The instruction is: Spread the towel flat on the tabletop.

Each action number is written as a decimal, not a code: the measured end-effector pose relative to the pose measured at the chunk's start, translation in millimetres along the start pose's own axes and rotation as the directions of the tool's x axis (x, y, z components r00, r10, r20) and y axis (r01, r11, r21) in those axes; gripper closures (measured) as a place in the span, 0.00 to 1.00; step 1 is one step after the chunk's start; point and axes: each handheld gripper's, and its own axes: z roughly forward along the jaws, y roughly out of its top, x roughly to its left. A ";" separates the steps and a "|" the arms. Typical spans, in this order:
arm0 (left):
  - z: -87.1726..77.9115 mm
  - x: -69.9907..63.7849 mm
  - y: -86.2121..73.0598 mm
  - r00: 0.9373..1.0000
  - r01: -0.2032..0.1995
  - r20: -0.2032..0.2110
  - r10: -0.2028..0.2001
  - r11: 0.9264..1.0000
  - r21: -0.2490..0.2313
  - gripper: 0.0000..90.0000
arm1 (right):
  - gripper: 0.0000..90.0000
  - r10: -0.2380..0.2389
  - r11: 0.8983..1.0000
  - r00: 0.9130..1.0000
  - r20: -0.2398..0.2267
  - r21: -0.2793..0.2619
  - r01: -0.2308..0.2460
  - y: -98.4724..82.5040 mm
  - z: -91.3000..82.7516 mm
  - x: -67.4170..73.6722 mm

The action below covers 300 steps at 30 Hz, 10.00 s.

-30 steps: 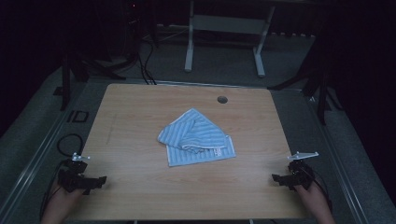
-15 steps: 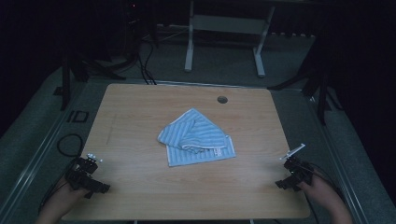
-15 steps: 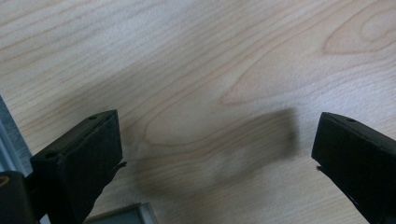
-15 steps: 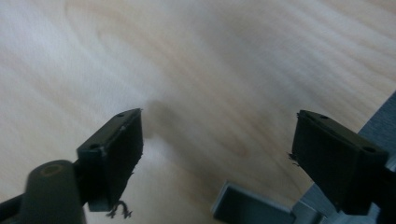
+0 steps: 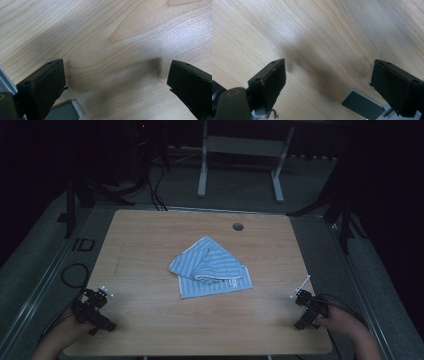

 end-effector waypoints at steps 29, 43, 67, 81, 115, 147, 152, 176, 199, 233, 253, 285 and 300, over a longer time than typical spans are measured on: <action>1.0 -35.2 57.3 0.987 -0.157 0.036 0.158 0.987 -0.027 0.04 | 0.17 -0.166 0.985 0.986 0.024 -0.043 0.167 46.5 -9.1 18.0; 1.8 -54.9 92.4 0.973 -0.226 0.044 0.227 0.974 -0.021 0.04 | 0.19 -0.266 0.963 0.964 0.027 -0.044 0.267 89.5 -10.4 36.3; -0.8 -70.3 169.5 0.963 -0.270 -0.011 0.270 0.958 -0.099 0.25 | 0.48 -0.446 0.889 0.891 0.086 -0.070 0.452 177.9 -12.7 80.6; 0.7 -74.3 216.1 0.969 -0.245 -0.008 0.246 0.958 -0.149 0.35 | 0.55 -0.474 0.847 0.863 0.172 -0.180 0.501 239.1 -20.8 103.5; 6.9 -91.0 214.2 0.947 -0.291 0.079 0.310 0.938 -0.188 0.93 | 0.99 -0.308 0.889 0.918 0.250 -0.269 0.372 207.8 -53.2 36.4; 11.9 -86.4 202.3 0.960 -0.234 0.098 0.262 0.944 -0.232 0.52 | 0.58 -0.352 0.877 0.926 0.133 -0.299 0.376 158.4 -13.9 69.5; 14.1 -91.0 207.8 0.953 -0.251 0.107 0.282 0.938 -0.237 0.57 | 0.61 -0.376 0.870 0.915 0.149 -0.284 0.404 170.7 -3.4 75.4; -5.4 -154.9 138.0 0.831 -0.408 0.267 0.488 0.861 -0.304 0.90 | 0.96 -0.494 0.825 0.866 0.082 -0.271 0.496 85.6 -11.2 108.2; -19.4 -115.9 241.9 0.964 -0.178 0.111 0.240 0.898 -0.403 0.78 | 0.80 -0.137 0.919 0.986 0.096 -0.359 0.163 179.2 -48.6 3.0; 19.2 -179.2 156.5 0.823 -0.500 0.110 0.558 0.802 -0.327 0.52 | 0.70 -0.353 0.894 0.935 0.041 -0.279 0.350 102.5 3.6 76.1; 0.6 -157.7 230.6 0.896 -0.395 0.059 0.440 0.850 -0.348 0.95 | 0.97 -0.305 0.895 0.936 0.176 -0.282 0.345 148.6 -6.8 44.5; 2.1 -230.3 105.2 0.717 -0.585 0.208 0.666 0.736 -0.341 0.74 | 1.00 -0.242 0.918 0.961 0.136 -0.289 0.272 147.4 -5.0 49.4; 13.7 -242.7 100.4 0.669 -0.627 0.243 0.703 0.709 -0.323 0.71 | 1.00 -0.127 0.956 0.982 0.138 -0.248 0.158 197.1 1.8 -6.0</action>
